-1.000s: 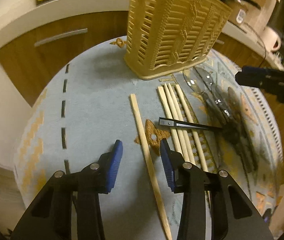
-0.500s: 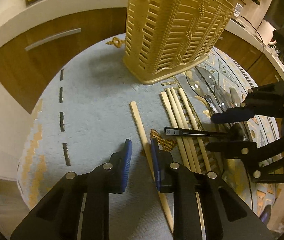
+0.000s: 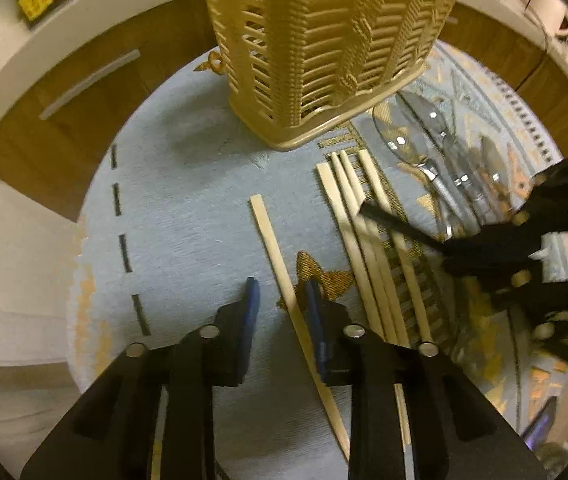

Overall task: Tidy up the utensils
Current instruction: 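Lift the chopstick and spoon and drop them into the beige caddy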

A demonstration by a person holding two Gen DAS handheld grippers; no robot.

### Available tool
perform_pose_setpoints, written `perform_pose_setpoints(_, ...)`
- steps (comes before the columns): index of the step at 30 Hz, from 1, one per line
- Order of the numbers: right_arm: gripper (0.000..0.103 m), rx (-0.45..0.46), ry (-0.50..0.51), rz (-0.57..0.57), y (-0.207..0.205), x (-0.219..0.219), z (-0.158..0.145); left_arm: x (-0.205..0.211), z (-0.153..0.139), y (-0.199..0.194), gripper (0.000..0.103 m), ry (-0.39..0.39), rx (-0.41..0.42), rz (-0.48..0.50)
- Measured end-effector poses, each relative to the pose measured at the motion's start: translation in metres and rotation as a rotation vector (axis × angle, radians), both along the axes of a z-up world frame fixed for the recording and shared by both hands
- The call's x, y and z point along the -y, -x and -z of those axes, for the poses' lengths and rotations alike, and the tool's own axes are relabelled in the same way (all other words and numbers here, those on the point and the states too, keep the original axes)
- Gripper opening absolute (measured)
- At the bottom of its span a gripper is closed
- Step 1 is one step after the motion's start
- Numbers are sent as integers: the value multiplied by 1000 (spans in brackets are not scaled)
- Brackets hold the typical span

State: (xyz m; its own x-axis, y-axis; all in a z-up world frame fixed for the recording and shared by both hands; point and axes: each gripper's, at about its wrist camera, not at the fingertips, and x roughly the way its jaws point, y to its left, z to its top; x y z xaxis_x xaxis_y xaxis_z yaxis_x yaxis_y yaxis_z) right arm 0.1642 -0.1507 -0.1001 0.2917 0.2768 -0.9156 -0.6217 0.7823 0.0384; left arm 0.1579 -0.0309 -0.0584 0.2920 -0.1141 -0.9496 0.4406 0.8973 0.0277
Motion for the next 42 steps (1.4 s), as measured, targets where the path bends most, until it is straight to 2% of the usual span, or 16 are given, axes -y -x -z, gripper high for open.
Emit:
perform_pose_setpoints(1, 4, 11, -21, 7, 0, 4, -4, 2, -1, 3, 6, -14, 11, -5)
perform_pose_setpoints(4, 4, 47, -84, 33, 6, 18, -16, 5, -1, 13, 4, -3, 57, -13)
perform_pose_setpoints(7, 4, 93, -154, 50, 18, 33, -31, -11, -16, 25, 4, 118, 148, -83)
perform_pose_setpoints(11, 4, 187, -257, 62, 29, 53, -70, -39, -70, 45, 4, 320, 353, -160)
perform_pose_setpoints(12, 4, 239, -288, 71, 32, 58, -85, -44, -88, 49, 4, 377, 413, -165)
perform_pose_setpoints(16, 4, 407, -374, 118, 31, 78, -132, -43, -151, 49, 4, 522, 632, -174)
perform_pose_setpoints(19, 4, 524, -408, 174, 21, 87, -161, -27, -187, 45, 4, 557, 796, -168)
perform_pose_setpoints(22, 4, 616, -437, 246, 5, 95, -180, -12, -203, 27, 4, 595, 876, -169)
perform_pose_setpoints(25, 4, 698, -421, 323, -19, 102, -184, 2, -203, 12, 4, 603, 975, -174)
perform_pose_setpoints(29, 4, 760, -391, 398, -51, 109, -177, 9, -197, -16, 4, 637, 1044, -219)
perform_pose_setpoints(32, 4, 784, -370, 438, -75, 113, -162, 7, -189, -26, 4, 660, 1060, -247)
perform_pose_setpoints(35, 4, 758, -382, 442, -95, 117, -149, 7, -178, -37, 4, 654, 1073, -265)
perform_pose_setpoints(42, 4, 776, -377, 440, -101, 113, -126, 11, -153, -44, 4, 604, 1085, -272)
